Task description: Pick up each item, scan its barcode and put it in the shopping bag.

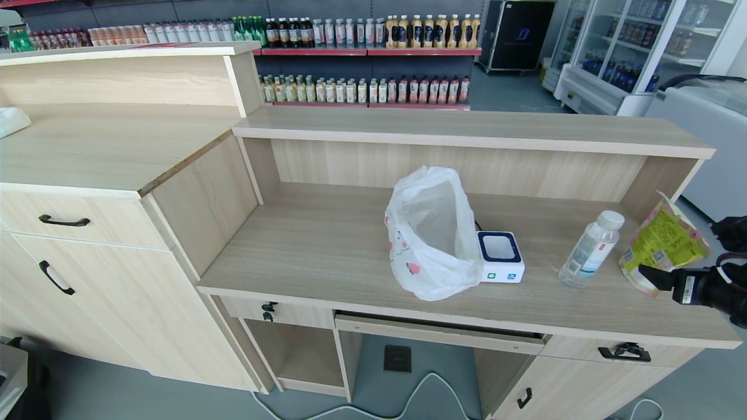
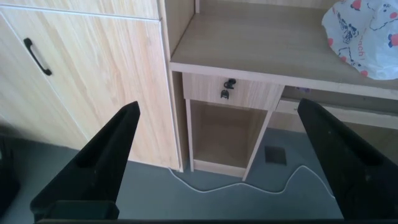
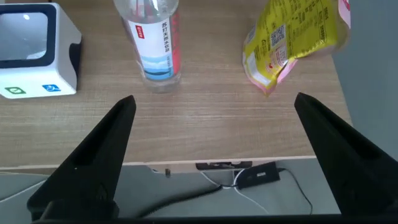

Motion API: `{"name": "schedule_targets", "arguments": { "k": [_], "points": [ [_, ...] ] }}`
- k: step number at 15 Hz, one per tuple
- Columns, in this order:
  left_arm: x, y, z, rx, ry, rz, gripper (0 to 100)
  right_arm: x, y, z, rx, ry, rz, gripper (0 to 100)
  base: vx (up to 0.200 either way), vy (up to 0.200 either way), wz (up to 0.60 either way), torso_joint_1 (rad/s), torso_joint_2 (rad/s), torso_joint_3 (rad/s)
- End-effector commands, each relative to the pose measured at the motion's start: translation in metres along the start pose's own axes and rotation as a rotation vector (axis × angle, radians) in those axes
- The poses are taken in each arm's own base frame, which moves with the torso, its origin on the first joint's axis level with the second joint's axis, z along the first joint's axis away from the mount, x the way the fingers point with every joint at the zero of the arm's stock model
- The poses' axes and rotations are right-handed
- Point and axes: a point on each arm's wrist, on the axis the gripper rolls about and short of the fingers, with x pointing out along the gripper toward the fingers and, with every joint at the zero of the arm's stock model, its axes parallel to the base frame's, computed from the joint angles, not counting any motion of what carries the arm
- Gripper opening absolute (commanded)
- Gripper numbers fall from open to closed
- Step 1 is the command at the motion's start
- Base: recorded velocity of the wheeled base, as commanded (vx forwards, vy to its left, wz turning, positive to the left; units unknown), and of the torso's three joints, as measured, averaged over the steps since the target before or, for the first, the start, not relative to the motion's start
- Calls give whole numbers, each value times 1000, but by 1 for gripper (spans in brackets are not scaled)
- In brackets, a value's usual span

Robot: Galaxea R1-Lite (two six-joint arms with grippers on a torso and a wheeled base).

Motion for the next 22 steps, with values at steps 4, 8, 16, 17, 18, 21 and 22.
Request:
{"name": "schedule_targets", "arguments": {
  "k": [4, 8, 16, 17, 18, 21, 22],
  "points": [
    [0, 0, 0, 0, 0, 1, 100, 40, -5, -12, -10, -63, -4, 100, 0, 0, 0, 0, 0, 0],
    [0, 0, 0, 0, 0, 1, 100, 60, 1, -21, -11, -51, 29, 100, 0, 0, 0, 0, 0, 0],
    [0, 0, 0, 0, 0, 1, 100, 118, 39, -17, -47, -110, 154, 100, 0, 0, 0, 0, 0, 0],
    [0, 0, 0, 0, 0, 1, 100, 122, 43, -16, -51, -118, 163, 100, 0, 0, 0, 0, 0, 0],
    [0, 0, 0, 0, 0, 1, 100, 127, 46, -16, -55, -122, 171, 100, 0, 0, 0, 0, 0, 0],
    [0, 0, 0, 0, 0, 1, 100, 136, 54, -25, -62, -103, 189, 100, 0, 0, 0, 0, 0, 0],
    [0, 0, 0, 0, 0, 1, 100, 138, 55, -29, -61, -90, 188, 100, 0, 0, 0, 0, 0, 0]
  ]
}}
